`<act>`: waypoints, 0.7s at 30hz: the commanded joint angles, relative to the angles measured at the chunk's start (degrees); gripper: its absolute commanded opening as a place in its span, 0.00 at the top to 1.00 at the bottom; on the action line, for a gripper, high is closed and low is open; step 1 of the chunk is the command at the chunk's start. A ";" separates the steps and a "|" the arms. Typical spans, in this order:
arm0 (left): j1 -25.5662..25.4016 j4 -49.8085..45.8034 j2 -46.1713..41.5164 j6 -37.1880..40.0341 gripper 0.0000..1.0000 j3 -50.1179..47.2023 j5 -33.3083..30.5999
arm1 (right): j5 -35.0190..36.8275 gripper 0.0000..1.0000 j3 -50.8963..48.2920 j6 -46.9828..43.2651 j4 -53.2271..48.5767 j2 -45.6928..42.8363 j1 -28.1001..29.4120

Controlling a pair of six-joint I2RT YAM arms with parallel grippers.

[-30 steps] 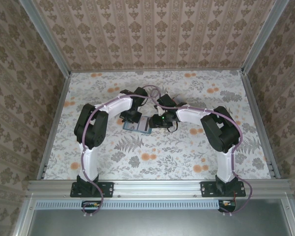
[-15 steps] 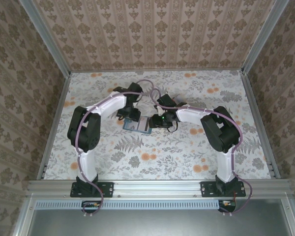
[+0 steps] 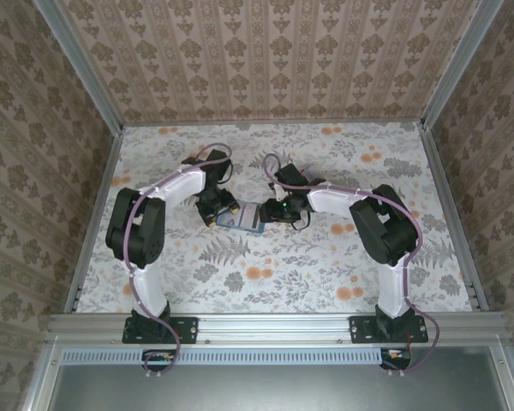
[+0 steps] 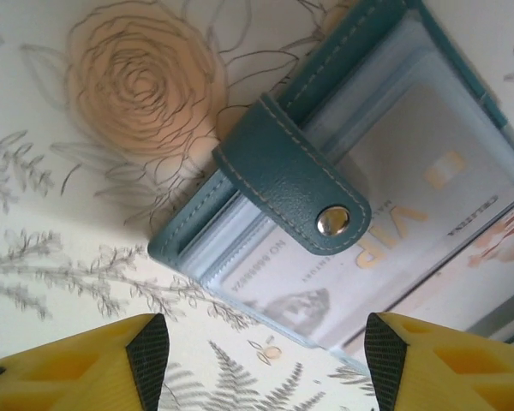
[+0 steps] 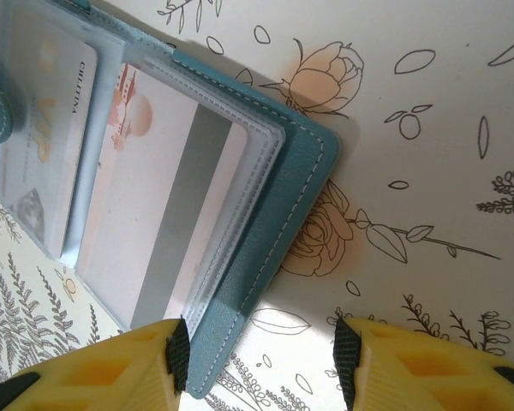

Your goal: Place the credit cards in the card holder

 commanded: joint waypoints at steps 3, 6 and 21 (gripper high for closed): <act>1.04 -12.09 4.90 -16.98 0.35 6.84 -0.02 | -2.36 0.49 -2.51 -0.25 3.09 1.86 0.53; 1.24 -11.33 6.81 -19.91 0.35 7.84 1.76 | -2.70 0.49 -3.44 -0.39 3.74 1.54 0.45; 2.01 -13.35 13.55 -20.84 0.39 17.65 0.60 | -4.31 0.49 -5.27 -0.30 5.82 0.68 0.03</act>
